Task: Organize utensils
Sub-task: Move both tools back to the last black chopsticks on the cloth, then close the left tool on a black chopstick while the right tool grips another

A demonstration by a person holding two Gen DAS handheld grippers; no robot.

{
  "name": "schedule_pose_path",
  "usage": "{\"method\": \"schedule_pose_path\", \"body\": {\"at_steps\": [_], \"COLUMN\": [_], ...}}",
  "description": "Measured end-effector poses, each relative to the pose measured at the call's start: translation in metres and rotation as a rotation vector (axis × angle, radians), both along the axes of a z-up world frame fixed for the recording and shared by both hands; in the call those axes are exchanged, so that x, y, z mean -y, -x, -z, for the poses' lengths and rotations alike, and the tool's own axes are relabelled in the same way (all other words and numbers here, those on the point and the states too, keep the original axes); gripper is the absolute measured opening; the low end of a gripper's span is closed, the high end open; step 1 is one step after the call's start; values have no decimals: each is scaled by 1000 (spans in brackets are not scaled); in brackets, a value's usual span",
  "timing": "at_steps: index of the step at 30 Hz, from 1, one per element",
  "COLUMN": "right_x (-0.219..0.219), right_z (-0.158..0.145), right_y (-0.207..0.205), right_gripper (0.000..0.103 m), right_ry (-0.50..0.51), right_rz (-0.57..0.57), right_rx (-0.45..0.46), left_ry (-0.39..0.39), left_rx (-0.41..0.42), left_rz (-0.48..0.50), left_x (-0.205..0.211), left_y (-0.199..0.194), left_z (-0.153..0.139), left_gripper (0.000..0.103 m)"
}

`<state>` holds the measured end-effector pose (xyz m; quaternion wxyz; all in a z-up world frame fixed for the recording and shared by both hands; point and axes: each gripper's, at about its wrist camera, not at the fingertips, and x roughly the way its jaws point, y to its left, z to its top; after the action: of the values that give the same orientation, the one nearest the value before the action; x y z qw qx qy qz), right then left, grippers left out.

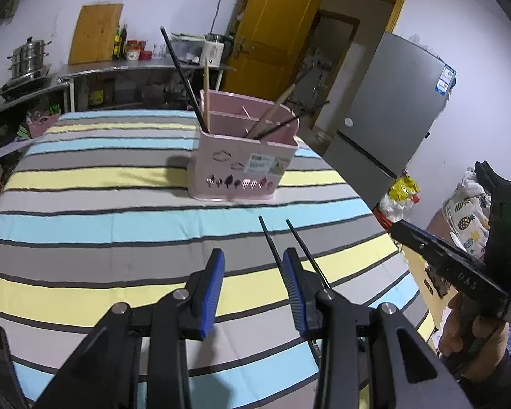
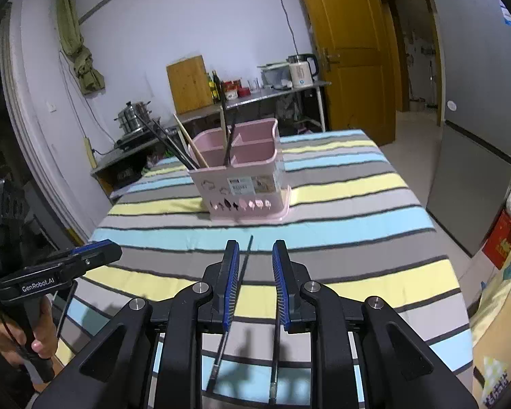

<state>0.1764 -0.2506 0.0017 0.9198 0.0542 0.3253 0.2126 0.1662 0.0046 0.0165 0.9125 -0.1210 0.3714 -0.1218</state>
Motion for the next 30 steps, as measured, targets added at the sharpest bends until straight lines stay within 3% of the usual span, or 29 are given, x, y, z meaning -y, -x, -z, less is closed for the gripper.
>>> {"method": "schedule_pose_path", "body": {"at_steps": [17, 29, 30], "right_x": [-2, -15, -15], "right_z": [67, 101, 102], "right_y": [-34, -59, -60], "right_gripper": [21, 20, 16], "right_ry": [36, 75, 79], "right_rz": [-32, -57, -55], "right_rx": [-172, -265, -262], "left_ry": [0, -8, -9], "left_rx": [-165, -210, -213], "left_rz": [74, 85, 86], "left_x": [39, 42, 43], "left_y": [-54, -75, -76], "left_z": [60, 75, 77], "left_gripper": [37, 37, 37]}}
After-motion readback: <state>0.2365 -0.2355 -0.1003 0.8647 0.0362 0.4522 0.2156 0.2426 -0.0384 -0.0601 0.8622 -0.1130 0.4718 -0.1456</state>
